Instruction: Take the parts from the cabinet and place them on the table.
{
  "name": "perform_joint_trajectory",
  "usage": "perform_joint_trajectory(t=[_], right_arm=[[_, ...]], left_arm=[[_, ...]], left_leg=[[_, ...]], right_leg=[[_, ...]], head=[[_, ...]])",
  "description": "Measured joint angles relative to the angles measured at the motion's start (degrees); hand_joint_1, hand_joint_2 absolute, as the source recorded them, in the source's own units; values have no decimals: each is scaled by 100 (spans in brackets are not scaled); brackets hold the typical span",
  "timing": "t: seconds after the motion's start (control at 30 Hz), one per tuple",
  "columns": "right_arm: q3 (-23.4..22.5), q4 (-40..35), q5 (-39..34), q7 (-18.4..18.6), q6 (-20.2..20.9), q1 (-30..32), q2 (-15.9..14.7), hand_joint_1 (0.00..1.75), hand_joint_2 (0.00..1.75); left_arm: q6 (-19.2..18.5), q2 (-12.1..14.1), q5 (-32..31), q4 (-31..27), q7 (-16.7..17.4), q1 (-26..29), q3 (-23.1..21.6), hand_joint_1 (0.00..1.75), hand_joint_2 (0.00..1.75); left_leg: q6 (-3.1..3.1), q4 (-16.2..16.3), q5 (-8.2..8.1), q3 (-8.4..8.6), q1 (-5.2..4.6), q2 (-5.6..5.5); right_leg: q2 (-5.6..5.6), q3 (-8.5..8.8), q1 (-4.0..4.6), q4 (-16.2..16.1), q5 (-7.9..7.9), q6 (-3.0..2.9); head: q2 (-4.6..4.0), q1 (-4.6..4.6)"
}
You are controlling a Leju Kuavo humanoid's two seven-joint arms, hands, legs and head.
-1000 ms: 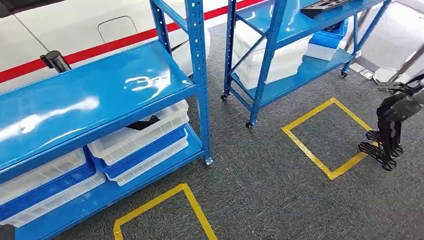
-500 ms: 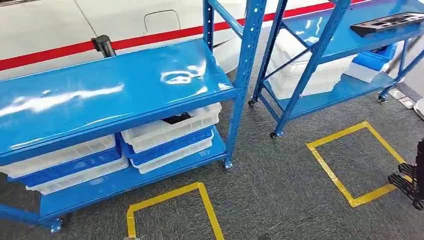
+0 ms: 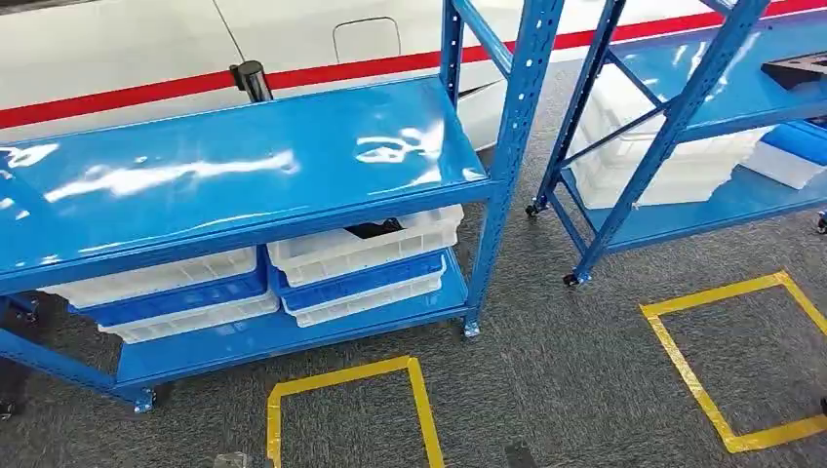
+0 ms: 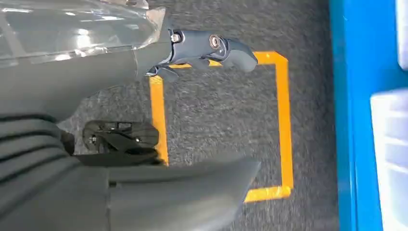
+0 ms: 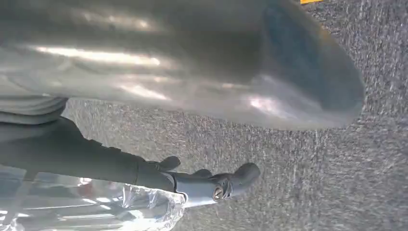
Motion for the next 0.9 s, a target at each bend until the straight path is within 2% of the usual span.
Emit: perform_joint_trajectory(t=[0.03, 0.07, 0.1, 0.13, 0.17, 0.2, 0.23, 0.27, 0.3, 0.33, 0.37, 0.4, 0.43, 0.47, 0.5, 0.53, 0.6, 0.63, 0.67, 0.7, 0.73, 0.77, 0.8, 0.83, 0.87, 0.9], right_arm=[[0, 0, 2, -2, 0, -4, 0, 0, 0], [0, 0, 11, -2, 7, -11, -2, 0, 0], [0, 0, 22, -2, 15, -22, -2, 0, 0], [0, 0, 39, 2, 33, -36, -2, 0, 0], [2, 0, 55, 18, 48, -49, -2, 0, 0], [2, 0, 70, 28, 52, -50, -2, 0, 0], [0, 0, 79, 41, 52, -60, -13, 0, 0], [2, 0, 83, 46, 55, -65, -11, 0, 0], [4, 0, 96, 46, 55, -76, -7, 0, 0], [7, 0, 98, 48, 55, -81, -7, 0, 0], [7, 2, 114, 59, 57, -87, -20, 0, 0], [7, 2, 118, 70, 70, -87, -17, 0, 0], [9, 2, 160, 90, 120, -79, -24, 0, 0], [15, 4, 206, 114, 155, -69, -35, 0, 0], [22, 7, 254, 147, 188, -69, -42, 0, 0], [39, 7, 293, 168, 208, -73, -48, 0, 0], [81, 7, 332, 188, 234, -91, -63, 0, 0], [109, 7, 345, 203, 243, -109, -74, 0, 0], [118, 7, 348, 208, 243, -123, -81, 0, 0], [129, 9, 350, 219, 254, -143, -74, 0, 0], [142, 9, 350, 221, 254, -155, -79, 0, 0], [151, 9, 348, 227, 254, -165, -83, 0, 0], [157, 9, 348, 230, 254, -167, -81, 0, 0], [164, 9, 352, 230, 254, -173, -70, 0, 0], [168, 9, 358, 229, 256, -174, -70, 0, 0], [175, 9, 376, 227, 256, -175, -70, 0, 0]], left_arm=[[4, 11, 13, 0, 20, 8, 26, 0, 175], [4, 18, 28, 0, 29, 7, 46, 0, 175], [-7, 28, 72, 0, 35, 3, 61, 0, 175], [-13, 33, 102, -2, 39, -3, 74, 0, 175], [-22, 37, 122, -2, 48, -17, 83, 0, 175], [-28, 35, 127, -2, 59, -45, 105, 0, 175], [-28, 33, 127, -4, 59, -51, 129, 0, 175], [-31, 42, 129, -4, 63, -44, 140, 0, 0], [-28, 48, 135, -4, 66, -41, 158, 0, 0], [-31, 48, 144, -4, 68, -44, 166, 0, 0], [-35, 39, 184, -7, 70, -51, 173, 0, 0], [-42, 37, 216, -7, 79, -75, 182, 0, 0], [-42, 35, 262, -4, 103, -90, 204, 0, 0], [-42, 44, 303, -4, 116, -84, 221, 0, 0], [-39, 55, 321, -4, 120, -63, 232, 0, 0], [-22, 63, 343, -4, 122, -43, 254, 0, 0], [-17, 76, 367, -4, 122, -21, 291, 0, 0], [-17, 81, 369, -4, 120, -18, 306, 0, 0], [-17, 83, 376, -4, 118, -18, 313, 0, 0], [-17, 96, 376, -4, 118, -17, 317, 0, 0], [-17, 105, 378, -4, 116, -9, 319, 0, 0], [-17, 114, 378, -4, 116, 0, 319, 0, 0], [-15, 122, 378, -4, 114, 12, 322, 0, 0], [-13, 136, 380, -4, 114, 19, 322, 0, 0], [-9, 138, 391, -4, 112, 22, 322, 0, 0], [-7, 138, 415, -4, 107, 20, 322, 0, 0]], left_leg=[[7, -25, 98, -2, 2, 7], [23, -313, 305, 132, 2, 21], [51, -807, 564, 390, -1, 52], [94, -1327, 778, 672, -14, 140], [143, -1713, 804, 872, -51, 356], [153, -1732, 784, 879, -80, 322], [161, -1731, 784, 856, -96, 286], [178, -1730, 779, 845, -114, 241], [212, -1758, 789, 849, -124, 181], [268, -1862, 852, 926, -58, 131], [283, -1909, 875, 959, -64, 108], [330, -1911, 890, 961, -50, 70], [333, -1911, 889, 954, -50, 4], [335, -1911, 887, 949, -52, -53], [334, -1908, 886, 950, -53, -101], [330, -1906, 883, 953, -52, -136], [319, -1896, 876, 962, -43, -200], [296, -1884, 864, 971, -32, -248], [261, -1852, 843, 969, -28, -287], [205, -1811, 806, 954, -74, -313], [177, -1809, 797, 949, -72, -320], [162, -1821, 808, 946, -71, -319], [139, -1837, 822, 946, -54, -324], [115, -1824, 807, 934, -36, -325], [81, -1747, 746, 922, -21, -211], [50, -1486, 563, 804, -24, -84]], right_leg=[[-57, 6, 3, 0, -6, -4], [-106, 17, 6, 0, -12, -10], [-151, 33, 7, 0, -19, -11], [-182, 51, 10, 0, -34, 3], [-212, 65, 32, 0, -50, 26], [-235, 47, 84, 3, -71, 66], [-279, 56, 77, 1, -77, 81], [-320, 70, 72, -13, -76, 101], [-366, 96, 77, -50, -69, 139], [-347, 102, 126, -36, -101, 184], [-128, 66, 68, 106, -168, 198], [32, -88, 67, 419, -322, 168], [102, -363, 54, 948, -544, 141], [126, -640, 49, 1464, -721, 142], [136, -804, 49, 1737, -767, 182], [136, -826, 42, 1716, -706, 232], [137, -619, 18, 1200, -429, 346], [143, -345, -15, 604, -169, 424], [205, -109, -60, 85, 22, 470], [245, -94, -11, 6, 20, 386], [222, -59, 0, -4, 41, 288], [218, -71, 13, 0, 49, 229], [215, -68, 14, 9, 57, 200], [204, -63, -24, -12, 80, 151], [196, -53, -41, -23, 88, 121], [181, -51, -34, -23, 76, 59]], head=[[0, 2], [0, 0], [0, 2], [0, 0], [0, 0], [0, 4], [0, 11], [0, 9], [0, 0], [0, 7], [0, 20], [0, 20], [0, 46], [0, 44], [0, 46], [0, 44], [0, 46], [0, 46], [0, 48], [0, 59], [0, 55], [0, 46], [0, 48], [0, 50], [0, 48], [0, 31]])
